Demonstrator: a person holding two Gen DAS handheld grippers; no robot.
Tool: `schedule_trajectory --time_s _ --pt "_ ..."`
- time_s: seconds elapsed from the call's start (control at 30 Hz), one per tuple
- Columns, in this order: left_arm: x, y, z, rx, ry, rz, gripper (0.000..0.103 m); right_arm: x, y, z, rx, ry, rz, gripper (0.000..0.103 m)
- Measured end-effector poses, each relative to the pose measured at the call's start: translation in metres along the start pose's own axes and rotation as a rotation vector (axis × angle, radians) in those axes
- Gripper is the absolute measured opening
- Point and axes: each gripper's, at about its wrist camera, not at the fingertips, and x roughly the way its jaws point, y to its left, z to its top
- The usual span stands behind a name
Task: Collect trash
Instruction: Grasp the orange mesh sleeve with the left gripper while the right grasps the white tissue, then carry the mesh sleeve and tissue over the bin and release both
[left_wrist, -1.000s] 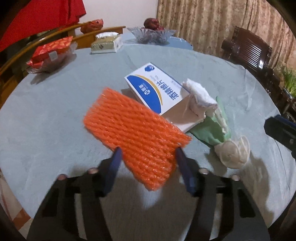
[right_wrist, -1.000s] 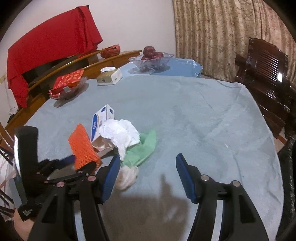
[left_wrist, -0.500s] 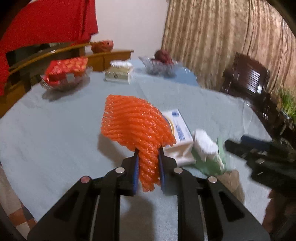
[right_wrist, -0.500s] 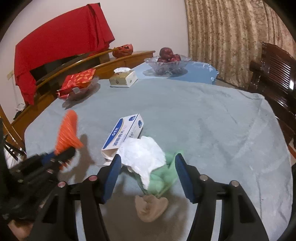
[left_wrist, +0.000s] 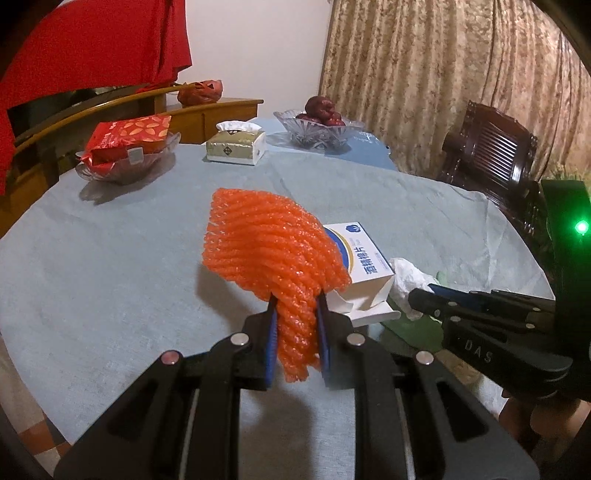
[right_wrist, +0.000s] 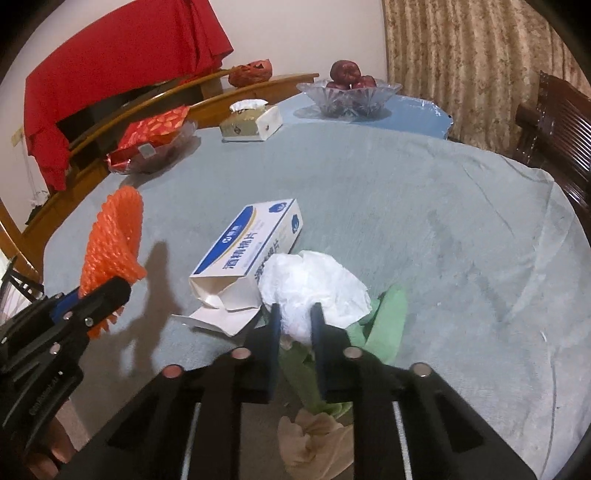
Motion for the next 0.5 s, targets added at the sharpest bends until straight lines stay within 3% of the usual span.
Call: schedule_trajectory --time_s 0.27,0.5 --pt "-0.015 -0.013 0.008 0.037 -0.021 -0.001 0.017 -0.031 -0.009 0.011 0.015 -0.051 0.009 0.011" --pt "-0.049 -0.034 0.018 0.065 -0.055 -0.015 0.017 -0.086 -0.012 0.017 -0.006 -0.134 0.008 0.011"
